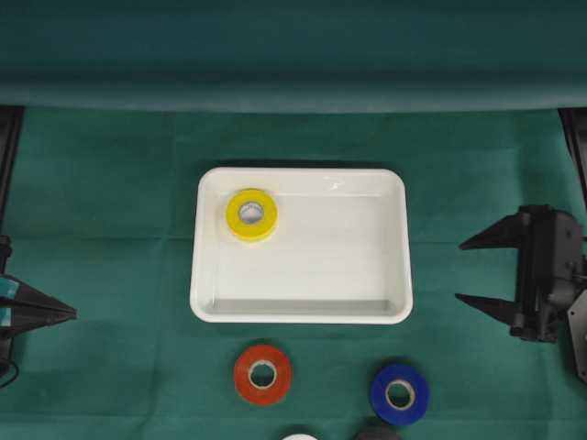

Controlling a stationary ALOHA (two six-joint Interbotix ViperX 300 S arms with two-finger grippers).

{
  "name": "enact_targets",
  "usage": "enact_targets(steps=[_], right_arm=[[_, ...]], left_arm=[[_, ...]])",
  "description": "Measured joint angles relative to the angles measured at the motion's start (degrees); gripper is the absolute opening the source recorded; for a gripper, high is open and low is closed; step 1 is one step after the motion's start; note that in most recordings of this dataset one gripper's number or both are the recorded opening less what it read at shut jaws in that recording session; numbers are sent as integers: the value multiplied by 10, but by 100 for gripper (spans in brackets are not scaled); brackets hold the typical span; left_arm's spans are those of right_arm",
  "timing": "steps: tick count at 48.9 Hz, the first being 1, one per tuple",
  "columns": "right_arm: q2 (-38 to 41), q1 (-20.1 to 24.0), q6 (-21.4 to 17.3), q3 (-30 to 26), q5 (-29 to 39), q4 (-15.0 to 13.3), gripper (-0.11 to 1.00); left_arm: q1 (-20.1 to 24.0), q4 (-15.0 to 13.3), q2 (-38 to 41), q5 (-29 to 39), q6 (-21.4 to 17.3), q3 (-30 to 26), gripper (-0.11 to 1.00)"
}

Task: Put the tape into the white case with the right arm.
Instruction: 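Open the right gripper and withdraw it to the right, then move the right gripper down over the blue tape roll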

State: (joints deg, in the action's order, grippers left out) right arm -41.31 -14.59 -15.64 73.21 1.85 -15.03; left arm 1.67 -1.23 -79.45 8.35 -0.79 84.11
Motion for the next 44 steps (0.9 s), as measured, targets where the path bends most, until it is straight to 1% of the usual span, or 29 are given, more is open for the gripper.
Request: enact_targets(steps=[6,11,16,22,34,44], right_arm=[[-20,0,-2,11,1,0,70],[-23,1,-11,16,1,0,70],[-23,14,-25,18,1,0,70],[-24,51,-28,23,0,0,70],[-26,149,-30,27,1,-1,70],[-26,202,-30,34,11,0,69]], left_arm=[[3,1,0,0,0,0,0],[3,0,0,0,0,0,0],[3,0,0,0,-1,0,0],[4,0,0,0,-1,0,0],[4,0,0,0,-1,0,0],[4,0,0,0,-1,0,0]])
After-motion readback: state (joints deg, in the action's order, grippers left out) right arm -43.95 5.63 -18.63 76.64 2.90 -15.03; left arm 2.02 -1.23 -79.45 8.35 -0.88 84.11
